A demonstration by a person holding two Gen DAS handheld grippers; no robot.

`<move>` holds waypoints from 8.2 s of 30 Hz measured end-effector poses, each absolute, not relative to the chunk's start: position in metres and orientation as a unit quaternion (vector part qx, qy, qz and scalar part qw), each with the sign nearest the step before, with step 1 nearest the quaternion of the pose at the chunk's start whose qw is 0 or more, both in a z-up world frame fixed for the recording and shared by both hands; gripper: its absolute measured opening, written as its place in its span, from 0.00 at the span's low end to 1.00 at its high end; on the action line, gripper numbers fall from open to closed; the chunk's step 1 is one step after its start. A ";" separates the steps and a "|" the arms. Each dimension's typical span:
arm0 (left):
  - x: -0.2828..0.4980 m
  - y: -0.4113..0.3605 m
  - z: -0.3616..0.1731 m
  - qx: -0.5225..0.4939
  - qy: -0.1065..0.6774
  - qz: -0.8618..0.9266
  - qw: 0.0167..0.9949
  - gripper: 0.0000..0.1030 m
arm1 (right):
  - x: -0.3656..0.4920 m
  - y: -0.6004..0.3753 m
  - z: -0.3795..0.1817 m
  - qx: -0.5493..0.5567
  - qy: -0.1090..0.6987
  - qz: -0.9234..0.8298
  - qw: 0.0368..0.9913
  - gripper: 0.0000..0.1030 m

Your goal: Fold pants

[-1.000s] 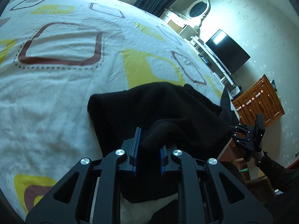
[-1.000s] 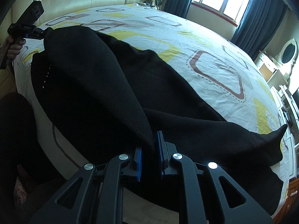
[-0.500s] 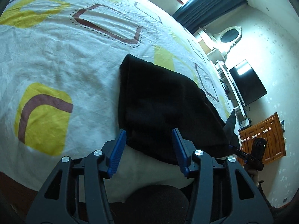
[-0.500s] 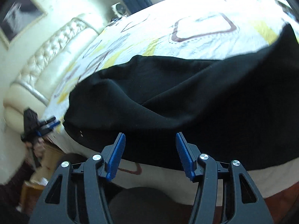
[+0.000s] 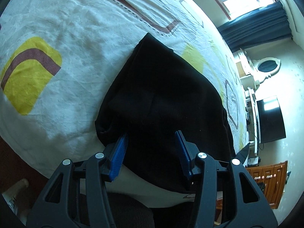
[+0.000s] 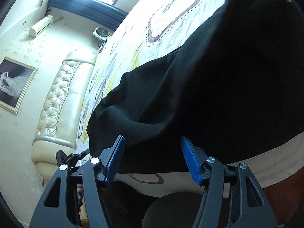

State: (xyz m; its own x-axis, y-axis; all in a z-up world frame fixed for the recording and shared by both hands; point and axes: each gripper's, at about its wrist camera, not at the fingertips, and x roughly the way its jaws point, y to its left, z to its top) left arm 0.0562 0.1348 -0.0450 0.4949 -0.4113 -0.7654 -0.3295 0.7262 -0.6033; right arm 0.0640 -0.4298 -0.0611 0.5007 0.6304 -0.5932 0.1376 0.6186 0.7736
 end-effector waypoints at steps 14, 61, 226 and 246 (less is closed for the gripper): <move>0.056 0.138 -0.050 -0.407 0.481 0.022 0.776 0.09 | 0.081 -0.462 -0.074 0.456 0.449 0.108 0.761 0.11; 0.015 0.136 -0.009 -0.304 0.482 0.019 0.821 0.20 | 0.038 -0.452 -0.073 0.507 0.509 0.144 0.681 0.52; 0.031 0.092 -0.018 -0.267 0.470 -0.060 0.840 0.89 | 0.073 -0.679 0.064 0.422 0.382 0.123 0.813 0.21; 0.032 0.072 -0.020 -0.295 0.485 -0.090 0.818 0.89 | 0.147 -0.382 0.019 0.165 0.541 0.134 0.814 0.21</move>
